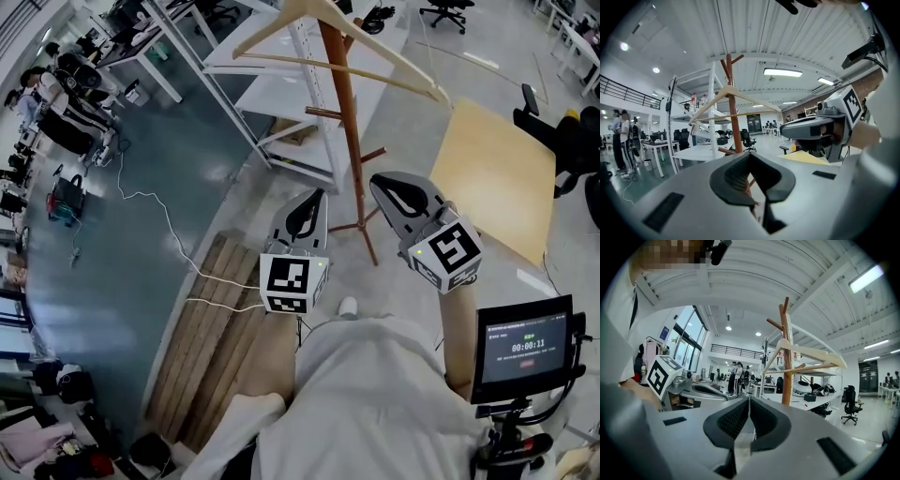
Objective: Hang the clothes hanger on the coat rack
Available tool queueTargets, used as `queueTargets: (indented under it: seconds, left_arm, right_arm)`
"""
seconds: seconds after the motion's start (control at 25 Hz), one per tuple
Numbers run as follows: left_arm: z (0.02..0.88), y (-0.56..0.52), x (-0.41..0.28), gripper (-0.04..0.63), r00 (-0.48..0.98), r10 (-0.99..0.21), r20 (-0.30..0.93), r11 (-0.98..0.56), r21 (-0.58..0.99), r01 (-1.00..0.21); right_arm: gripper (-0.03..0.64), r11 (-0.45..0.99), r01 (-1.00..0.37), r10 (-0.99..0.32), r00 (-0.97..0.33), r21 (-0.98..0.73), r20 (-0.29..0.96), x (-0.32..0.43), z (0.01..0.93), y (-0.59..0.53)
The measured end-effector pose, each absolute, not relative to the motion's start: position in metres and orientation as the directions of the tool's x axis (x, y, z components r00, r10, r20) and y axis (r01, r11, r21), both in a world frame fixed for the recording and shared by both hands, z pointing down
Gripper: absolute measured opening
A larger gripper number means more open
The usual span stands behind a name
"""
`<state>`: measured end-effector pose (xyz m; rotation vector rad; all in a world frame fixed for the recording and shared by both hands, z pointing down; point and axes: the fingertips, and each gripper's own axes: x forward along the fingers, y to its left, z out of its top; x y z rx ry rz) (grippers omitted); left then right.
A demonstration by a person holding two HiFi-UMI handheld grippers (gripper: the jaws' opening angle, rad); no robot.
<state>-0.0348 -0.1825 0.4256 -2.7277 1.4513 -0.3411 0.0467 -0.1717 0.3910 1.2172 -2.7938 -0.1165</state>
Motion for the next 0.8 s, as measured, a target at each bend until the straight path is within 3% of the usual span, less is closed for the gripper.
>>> queueTargets:
  seconds: [0.8]
  left_arm:
    - [0.43,-0.172,-0.041,0.006,0.517,-0.829,0.215,-0.548,-0.121,-0.828]
  right_arm:
    - [0.023,0.676,-0.735,-0.737,-0.674,0.055,0.049,0.055,0.392,-0.16]
